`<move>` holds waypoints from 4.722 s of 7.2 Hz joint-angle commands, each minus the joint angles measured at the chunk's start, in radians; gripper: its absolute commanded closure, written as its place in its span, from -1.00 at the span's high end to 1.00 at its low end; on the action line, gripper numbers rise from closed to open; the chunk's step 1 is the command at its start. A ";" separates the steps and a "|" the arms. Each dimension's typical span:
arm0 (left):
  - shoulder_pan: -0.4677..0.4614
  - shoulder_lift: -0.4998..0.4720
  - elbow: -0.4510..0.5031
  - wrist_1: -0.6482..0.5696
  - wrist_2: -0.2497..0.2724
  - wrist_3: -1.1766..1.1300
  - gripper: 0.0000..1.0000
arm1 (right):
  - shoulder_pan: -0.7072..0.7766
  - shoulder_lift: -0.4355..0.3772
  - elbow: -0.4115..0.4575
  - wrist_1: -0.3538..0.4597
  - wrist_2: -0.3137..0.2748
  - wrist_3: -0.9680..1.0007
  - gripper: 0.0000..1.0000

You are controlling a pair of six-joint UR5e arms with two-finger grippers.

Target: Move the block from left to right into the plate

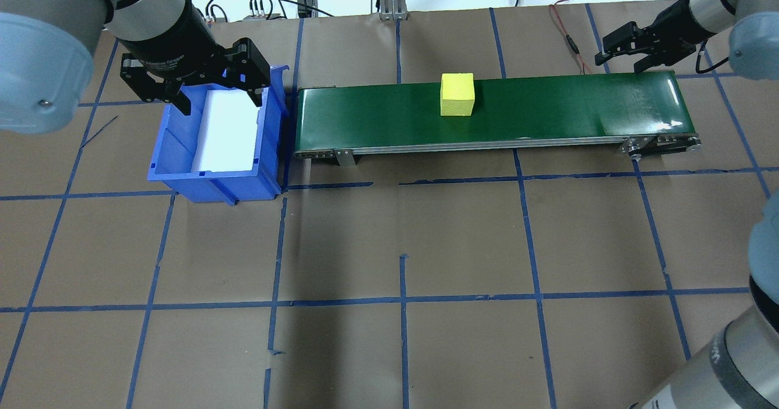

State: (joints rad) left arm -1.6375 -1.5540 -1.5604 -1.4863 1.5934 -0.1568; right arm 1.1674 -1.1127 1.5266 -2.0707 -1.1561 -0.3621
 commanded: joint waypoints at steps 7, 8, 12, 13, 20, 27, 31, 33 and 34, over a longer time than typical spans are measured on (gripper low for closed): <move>-0.004 -0.001 -0.013 0.003 -0.036 0.000 1.00 | 0.001 0.005 0.003 0.023 -0.001 -0.001 1.00; -0.004 -0.001 -0.013 0.001 -0.036 0.000 1.00 | 0.000 0.005 0.004 0.024 -0.001 -0.001 1.00; 0.007 -0.001 -0.013 0.003 -0.029 0.000 1.00 | 0.000 0.004 0.004 0.037 -0.001 0.005 1.00; 0.007 -0.001 -0.013 0.003 -0.029 0.000 1.00 | 0.000 0.001 0.004 0.035 -0.002 -0.001 1.00; 0.008 -0.008 -0.013 0.006 -0.033 -0.006 1.00 | 0.000 0.004 0.007 0.037 0.003 0.008 1.00; 0.007 -0.008 -0.015 0.009 -0.033 -0.007 1.00 | 0.000 0.014 0.003 0.024 0.003 0.074 1.00; 0.007 -0.009 -0.015 0.009 -0.033 -0.007 1.00 | 0.001 0.048 -0.009 0.008 -0.051 0.108 1.00; 0.007 -0.009 -0.015 0.009 -0.033 -0.007 1.00 | 0.001 0.080 -0.014 -0.025 -0.117 0.092 0.94; 0.007 -0.009 -0.015 0.009 -0.033 -0.007 1.00 | 0.001 0.079 -0.013 -0.041 -0.176 0.054 0.39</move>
State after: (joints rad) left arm -1.6301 -1.5631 -1.5754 -1.4772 1.5601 -0.1645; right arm 1.1689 -1.0380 1.5144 -2.0955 -1.2736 -0.2758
